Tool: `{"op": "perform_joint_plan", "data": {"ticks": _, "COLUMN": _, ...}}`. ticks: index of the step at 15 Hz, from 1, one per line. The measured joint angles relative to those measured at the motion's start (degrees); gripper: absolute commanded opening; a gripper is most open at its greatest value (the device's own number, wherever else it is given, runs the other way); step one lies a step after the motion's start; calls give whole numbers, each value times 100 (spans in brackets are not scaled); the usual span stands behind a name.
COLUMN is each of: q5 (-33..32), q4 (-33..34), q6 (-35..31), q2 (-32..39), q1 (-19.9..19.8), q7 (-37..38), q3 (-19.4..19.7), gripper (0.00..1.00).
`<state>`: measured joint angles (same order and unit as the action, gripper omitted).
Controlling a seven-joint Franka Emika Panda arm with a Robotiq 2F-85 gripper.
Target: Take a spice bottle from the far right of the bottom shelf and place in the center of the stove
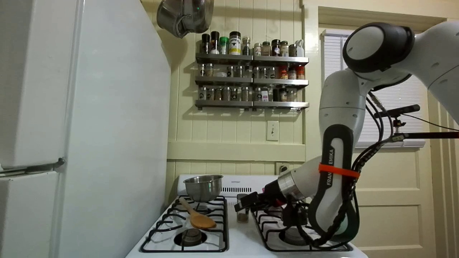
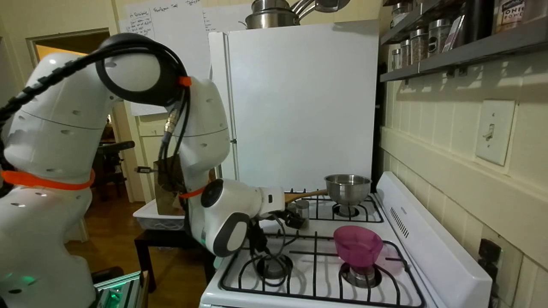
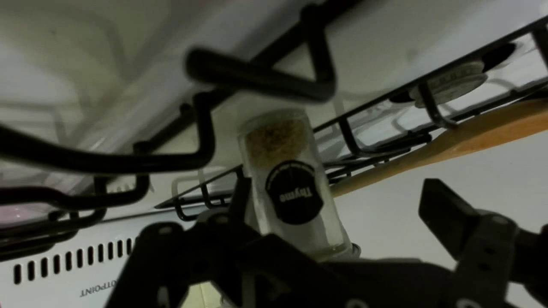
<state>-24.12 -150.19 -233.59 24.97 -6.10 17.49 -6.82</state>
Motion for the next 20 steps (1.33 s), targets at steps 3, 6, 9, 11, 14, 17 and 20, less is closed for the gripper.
{"op": "perform_joint_plan", "data": {"ticks": 3, "q5": 186, "q4": -607, "q6": 863, "q2": -836, "q1": -66, "q7": 347, "q3": 2, "gripper": 100}}
{"op": "perform_joint_plan", "data": {"ticks": 6, "q5": 341, "q4": -798, "q6": 2101, "q2": -1576, "q1": -88, "q7": 569, "q3": 110, "gripper": 100}}
{"op": "perform_joint_plan", "data": {"ticks": 9, "q5": -23, "q4": -633, "q6": 3408, "q2": -2128, "q1": -132, "q7": 1228, "q3": 239, "gripper": 100}}
{"op": "perform_joint_plan", "data": {"ticks": 11, "q5": -66, "q4": -636, "q6": 4123, "q2": -2691, "q1": -148, "q7": 1453, "q3": 240, "gripper": 100}}
{"op": "perform_joint_plan", "data": {"ticks": 14, "q5": -50, "q4": -715, "q6": 4562, "q2": -3606, "q1": 100, "q7": 1731, "q3": 325, "gripper": 100}}
{"op": "perform_joint_plan", "data": {"ticks": 17, "q5": -116, "q4": -623, "q6": 4630, "q2": -4333, "q1": 274, "q7": 1854, "q3": 331, "gripper": 100}}
{"op": "perform_joint_plan", "data": {"ticks": 20, "q5": -116, "q4": -674, "q6": 4635, "q2": -4293, "q1": 274, "q7": 1853, "q3": 344, "gripper": 100}}
